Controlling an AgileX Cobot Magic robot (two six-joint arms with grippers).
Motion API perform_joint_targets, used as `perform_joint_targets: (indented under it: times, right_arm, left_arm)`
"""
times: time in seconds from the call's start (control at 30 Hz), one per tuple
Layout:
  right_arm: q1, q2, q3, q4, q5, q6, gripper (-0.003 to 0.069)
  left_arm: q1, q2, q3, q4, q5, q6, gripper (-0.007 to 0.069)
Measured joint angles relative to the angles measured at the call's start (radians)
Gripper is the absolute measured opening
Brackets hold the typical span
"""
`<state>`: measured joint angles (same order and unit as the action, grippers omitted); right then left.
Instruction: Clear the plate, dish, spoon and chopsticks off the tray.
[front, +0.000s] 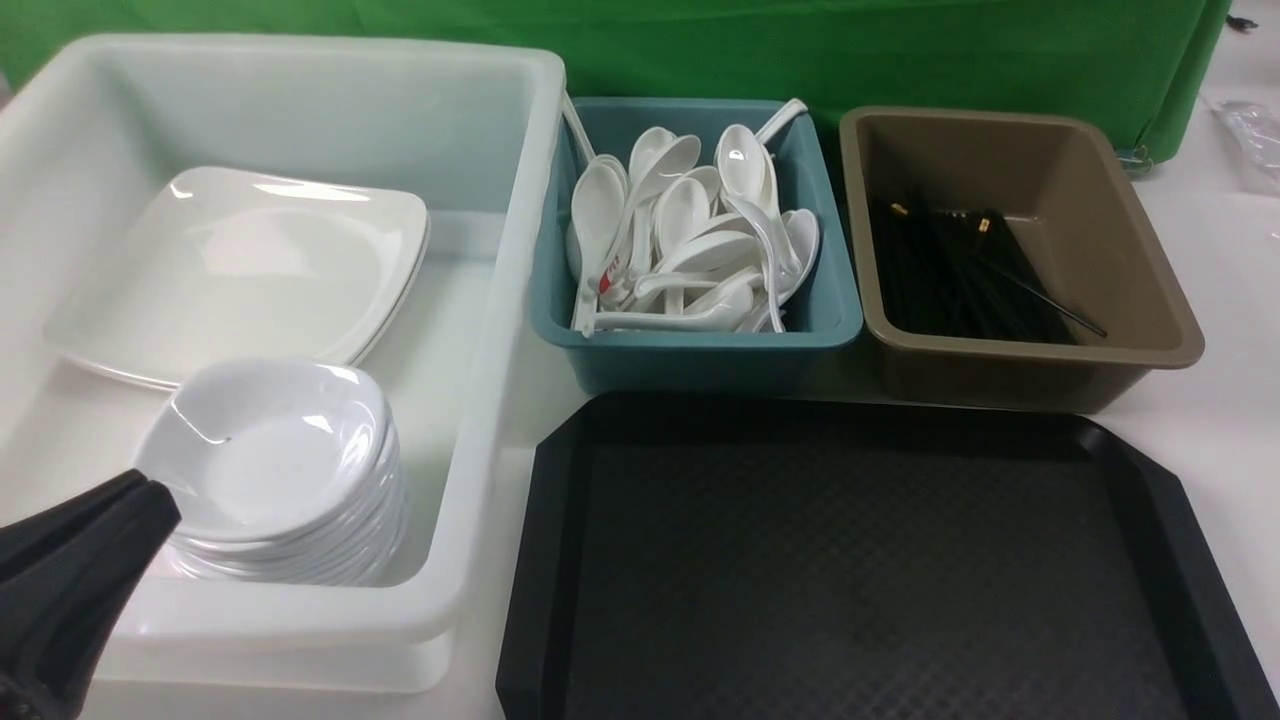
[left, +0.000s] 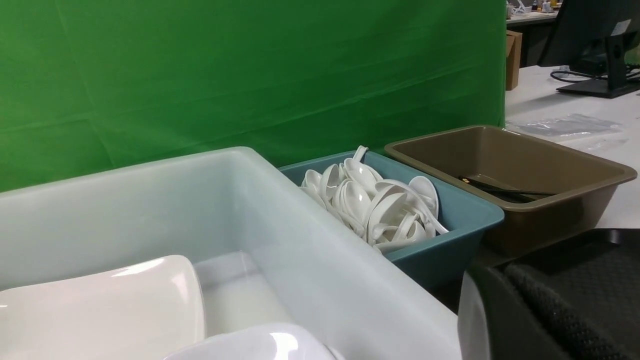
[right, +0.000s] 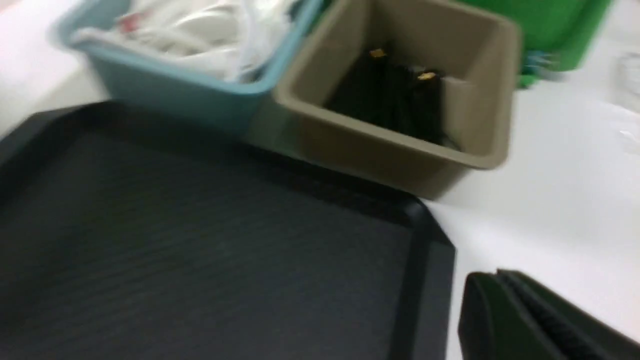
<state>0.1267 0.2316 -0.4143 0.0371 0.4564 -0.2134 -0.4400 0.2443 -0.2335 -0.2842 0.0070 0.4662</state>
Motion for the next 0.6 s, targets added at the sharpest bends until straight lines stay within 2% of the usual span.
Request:
perform_joint_targets:
  times: [0.13, 0.23, 0.6]
  right_arm:
    - [-0.038, -0.154, 0.271, 0.014, -0.213, 0.013, 0.0016]
    - [-0.043, -0.205, 0.382, 0.019, -0.287, 0.033, 0.0016]
    - [-0.044, -0.230, 0.420, 0.018, -0.238, 0.044, 0.0016]
  left_arm:
    - [0.000, 0.000, 0.000, 0.008, 0.000, 0.000, 0.0011]
    - [0.000, 0.000, 0.000, 0.010, 0.000, 0.000, 0.0011]
    - [0.000, 0.007, 0.001, 0.012, 0.001, 0.002, 0.0011]
